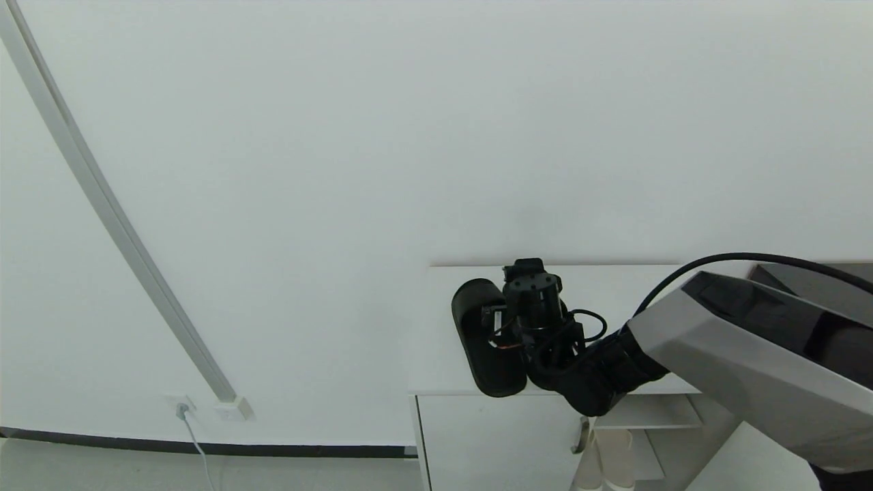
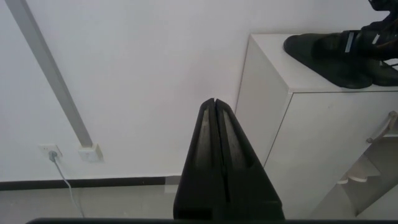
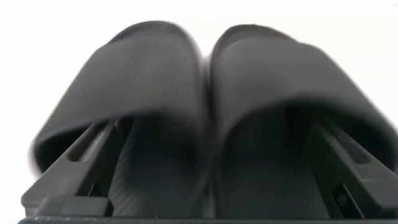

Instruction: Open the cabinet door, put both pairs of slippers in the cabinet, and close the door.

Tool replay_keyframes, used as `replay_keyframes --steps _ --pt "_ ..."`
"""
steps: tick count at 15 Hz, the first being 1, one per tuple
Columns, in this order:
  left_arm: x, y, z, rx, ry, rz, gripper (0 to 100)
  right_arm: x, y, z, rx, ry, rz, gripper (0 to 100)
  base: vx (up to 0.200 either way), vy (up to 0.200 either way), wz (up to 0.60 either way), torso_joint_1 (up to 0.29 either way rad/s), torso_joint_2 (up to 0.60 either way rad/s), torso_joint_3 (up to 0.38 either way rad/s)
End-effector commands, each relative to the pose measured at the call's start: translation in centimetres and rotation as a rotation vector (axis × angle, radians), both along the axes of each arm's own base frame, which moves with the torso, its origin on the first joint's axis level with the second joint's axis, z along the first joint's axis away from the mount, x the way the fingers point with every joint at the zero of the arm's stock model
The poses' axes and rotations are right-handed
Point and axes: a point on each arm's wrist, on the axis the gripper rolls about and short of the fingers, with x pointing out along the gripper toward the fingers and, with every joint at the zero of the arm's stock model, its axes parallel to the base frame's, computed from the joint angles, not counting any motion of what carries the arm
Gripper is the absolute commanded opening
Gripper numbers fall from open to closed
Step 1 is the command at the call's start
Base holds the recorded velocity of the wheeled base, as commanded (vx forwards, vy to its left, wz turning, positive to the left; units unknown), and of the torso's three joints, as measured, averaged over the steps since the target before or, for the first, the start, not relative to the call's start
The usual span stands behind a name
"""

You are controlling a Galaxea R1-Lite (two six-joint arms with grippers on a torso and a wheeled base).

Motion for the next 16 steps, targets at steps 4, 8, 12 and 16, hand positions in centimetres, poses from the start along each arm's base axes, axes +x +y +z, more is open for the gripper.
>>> replay_keyframes --steps 4,8,12,16 --pt "0.0 0.0 0.0 0.000 0.000 0.001 0 1.7 0.5 -1.2 -0.020 -0.014 -0.006 100 0.000 0.000 0.00 0.000 0.00 0.000" --pt "0.0 0.0 0.0 0.000 0.000 0.001 0 2.0 0.8 -1.4 -0.017 -0.019 -0.004 0 0.000 0.000 0.00 0.000 0.00 0.000" --pt "0.0 0.0 0.0 0.000 0.000 0.001 0 1.8 0.7 -0.7 -0.021 -0.031 0.000 0 0.000 0.000 0.00 0.000 0.00 0.000" --pt "0.0 0.0 0.0 0.000 0.000 0.001 0 -2.3 -0.5 4.6 0.000 -0.049 0.126 0 0.000 0.000 0.00 0.000 0.00 0.000"
